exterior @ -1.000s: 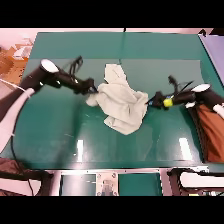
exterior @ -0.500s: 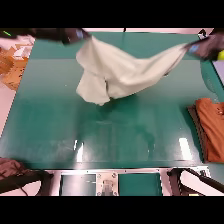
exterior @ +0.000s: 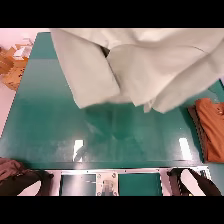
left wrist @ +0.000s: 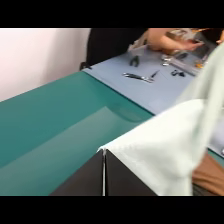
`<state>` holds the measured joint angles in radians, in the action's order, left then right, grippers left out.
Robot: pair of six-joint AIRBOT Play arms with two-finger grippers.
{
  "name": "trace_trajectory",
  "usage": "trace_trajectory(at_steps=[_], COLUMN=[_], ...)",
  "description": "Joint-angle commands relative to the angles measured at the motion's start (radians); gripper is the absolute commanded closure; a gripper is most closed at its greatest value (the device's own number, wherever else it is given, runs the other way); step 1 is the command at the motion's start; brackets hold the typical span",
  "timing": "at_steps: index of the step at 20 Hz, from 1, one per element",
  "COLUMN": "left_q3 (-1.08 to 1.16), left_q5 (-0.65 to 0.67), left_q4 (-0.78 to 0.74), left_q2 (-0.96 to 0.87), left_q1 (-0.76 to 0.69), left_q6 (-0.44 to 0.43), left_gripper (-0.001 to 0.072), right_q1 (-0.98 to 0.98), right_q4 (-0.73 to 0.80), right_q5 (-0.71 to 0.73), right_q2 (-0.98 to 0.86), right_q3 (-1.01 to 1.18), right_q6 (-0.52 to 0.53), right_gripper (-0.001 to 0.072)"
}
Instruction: Fold the shirts.
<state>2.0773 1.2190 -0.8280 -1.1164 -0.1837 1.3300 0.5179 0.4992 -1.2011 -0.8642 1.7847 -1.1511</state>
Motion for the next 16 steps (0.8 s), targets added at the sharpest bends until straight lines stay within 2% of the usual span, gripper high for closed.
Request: trace_trajectory(at_steps=[1, 4, 7, 11, 13, 14, 15, 16], left_q3=[-0.066, -0.235, -0.361, -0.401, -0.401, -0.398, -0.395, -0.393], left_q5=[-0.001, -0.007, -0.053, -0.107, -0.139, -0.158, -0.169, -0.174], left_q4=[-0.085, -0.088, -0.081, 0.006, 0.068, 0.072, 0.068, 0.051], left_q2=[0.022, -0.029, -0.187, -0.523, -0.652, -0.689, -0.708, -0.710], left_q1=[0.001, 0.001, 0.001, 0.001, 0.001, 0.003, 0.007, 0.015], left_q6=[-0.005, -0.051, -0.085, -0.109, -0.108, -0.109, -0.108, -0.108], left_gripper=[0.0688, 0.0688, 0.0688, 0.0687, 0.0685, 0.0662, 0.0367, 0.0177], right_q1=[0.010, -0.015, -0.082, -0.177, -0.193, -0.193, -0.193, -0.192], right_q4=[0.026, 0.026, 0.026, 0.026, 0.025, 0.013, -0.002, -0.001], right_q5=[0.026, 0.050, 0.163, 0.334, 0.347, 0.346, 0.346, 0.345], right_q2=[0.028, 0.015, -0.048, -0.262, -0.408, -0.474, -0.526, -0.564], right_q3=[-0.040, -0.229, -0.475, -0.744, -0.777, -0.777, -0.776, -0.768], right_q6=[0.011, 0.050, 0.100, 0.113, 0.113, 0.113, 0.113, 0.114], right_gripper=[0.0691, 0.0690, 0.0690, 0.0690, 0.0690, 0.0690, 0.0690, 0.0689])
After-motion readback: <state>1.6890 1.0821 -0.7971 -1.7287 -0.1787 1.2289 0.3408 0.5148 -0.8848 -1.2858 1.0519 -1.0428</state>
